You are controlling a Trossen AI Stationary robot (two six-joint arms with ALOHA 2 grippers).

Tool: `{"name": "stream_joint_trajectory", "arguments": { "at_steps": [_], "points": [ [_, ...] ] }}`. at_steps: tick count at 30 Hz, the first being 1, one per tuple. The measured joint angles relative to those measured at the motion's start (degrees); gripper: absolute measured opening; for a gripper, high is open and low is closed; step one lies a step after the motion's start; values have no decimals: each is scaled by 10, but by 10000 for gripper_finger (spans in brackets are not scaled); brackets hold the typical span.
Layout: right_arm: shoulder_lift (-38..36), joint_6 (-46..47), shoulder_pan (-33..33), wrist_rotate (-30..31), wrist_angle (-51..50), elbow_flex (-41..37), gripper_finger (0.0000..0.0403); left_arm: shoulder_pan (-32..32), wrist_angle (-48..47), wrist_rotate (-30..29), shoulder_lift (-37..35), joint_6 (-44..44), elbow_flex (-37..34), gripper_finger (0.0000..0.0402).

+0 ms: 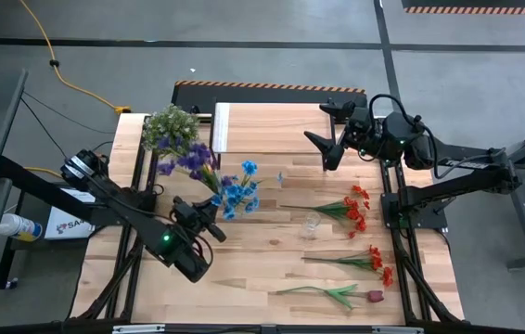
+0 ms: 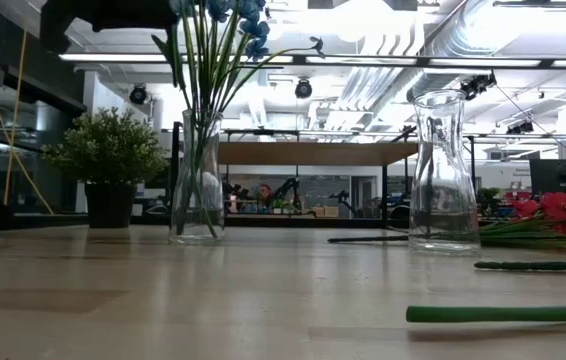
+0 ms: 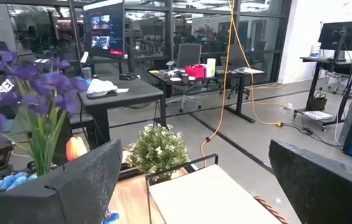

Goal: Pick and place flowers into a vace then onto a shelf
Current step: Put the dark blue flowers into the left transparent vase

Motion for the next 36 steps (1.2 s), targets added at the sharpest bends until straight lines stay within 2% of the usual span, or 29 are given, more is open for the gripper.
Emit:
{"name": "stream_joint_trajectory", "arguments": {
  "at_steps": [19, 36],
  "points": [
    [0, 0, 0, -20, -16, 0, 394, 26, 20, -1, 29, -19, 0, 35],
    [0, 2, 0, -27, -37, 0, 394, 44, 26, -1, 29, 13, 0, 35]
  ]
}}
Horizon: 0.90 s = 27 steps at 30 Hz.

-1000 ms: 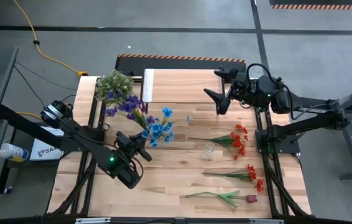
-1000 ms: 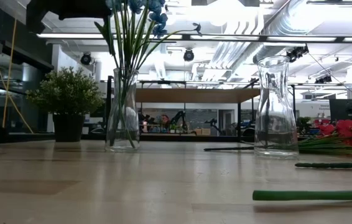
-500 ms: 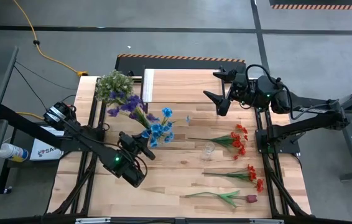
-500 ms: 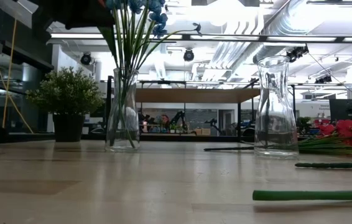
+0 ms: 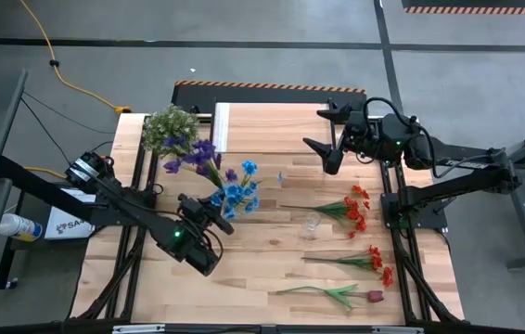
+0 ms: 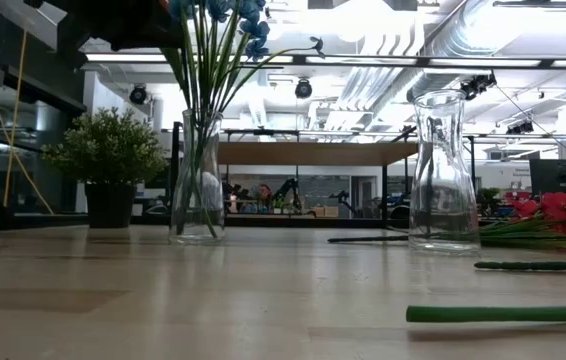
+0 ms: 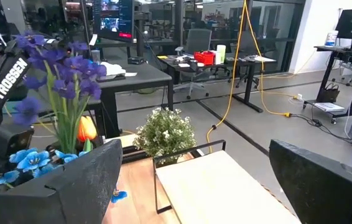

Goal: Pick and place flowers into a vace then onto a shelf
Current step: Put the dark blue flowers into the left transparent vase

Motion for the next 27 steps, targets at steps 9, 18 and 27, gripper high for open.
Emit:
{"name": "stream_joint_trajectory", "arguments": {
  "at_steps": [9, 18, 27],
  "points": [
    [0, -1, 0, -3, 0, 0, 394, 0, -4, 0, 2, 11, 0, 35],
    [0, -1, 0, -4, 0, 0, 394, 3, 2, 1, 17, 15, 0, 35],
    [0, -1, 0, -18, 0, 0, 394, 4, 2, 0, 17, 16, 0, 35]
  ]
}}
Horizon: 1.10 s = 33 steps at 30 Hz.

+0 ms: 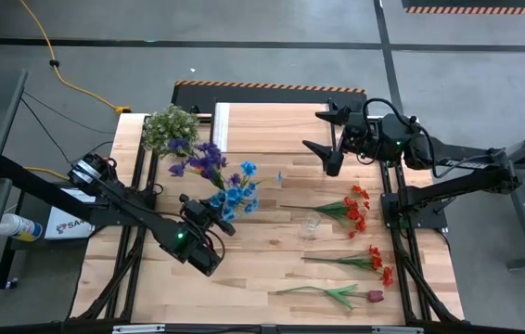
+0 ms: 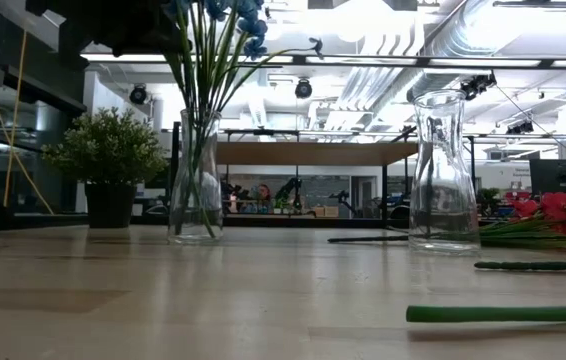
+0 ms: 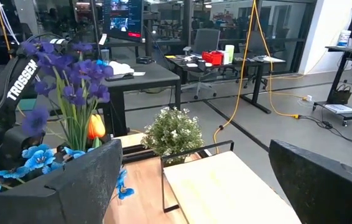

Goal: Pick and place flowers into a vace then onto a shelf
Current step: Put the dark blue flowers into the left transparent vase

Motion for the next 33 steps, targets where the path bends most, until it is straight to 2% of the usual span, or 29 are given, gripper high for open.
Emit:
{"name": "stream_joint_trajectory", "arguments": {
  "at_steps": [9, 19, 27, 33],
  "points": [
    [0, -1, 0, 0, 0, 0, 394, 4, 4, 2, 39, -43, 0, 35],
    [0, -2, 0, 0, 0, 0, 394, 3, 7, 0, 41, -47, 0, 37],
    [0, -1, 0, 0, 0, 0, 394, 3, 10, 10, 41, -47, 0, 138],
    [0, 0, 0, -3, 0, 0, 394, 3, 11, 24, 41, -47, 0, 172]
  ]
}}
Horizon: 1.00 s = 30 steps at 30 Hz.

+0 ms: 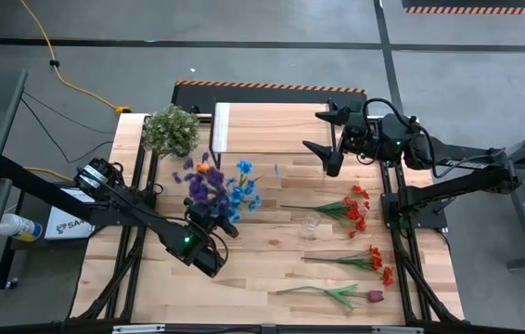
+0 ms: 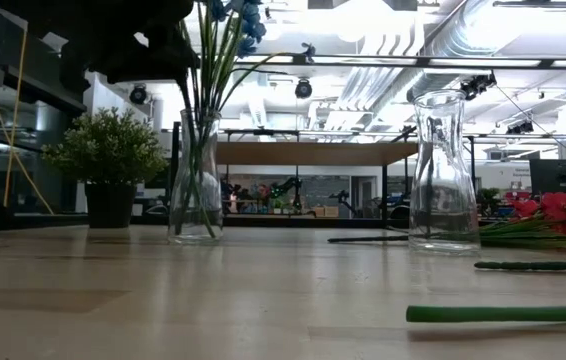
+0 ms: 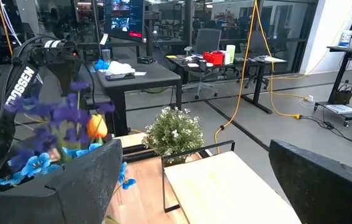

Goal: Pick and place flowers into a vace then onto a shelf
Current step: Put the dark blue flowers into the left transparent vase

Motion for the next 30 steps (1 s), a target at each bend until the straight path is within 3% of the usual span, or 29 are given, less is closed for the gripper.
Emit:
{"name": "stream_joint_trajectory", "arguments": {
  "at_steps": [12, 30],
  "points": [
    [0, 0, 0, 0, 0, 0, 394, -13, -4, 32, 0, 1, 0, 179],
    [0, 0, 0, -12, 0, 0, 394, -91, -30, 41, -20, 3, 1, 179]
  ]
}}
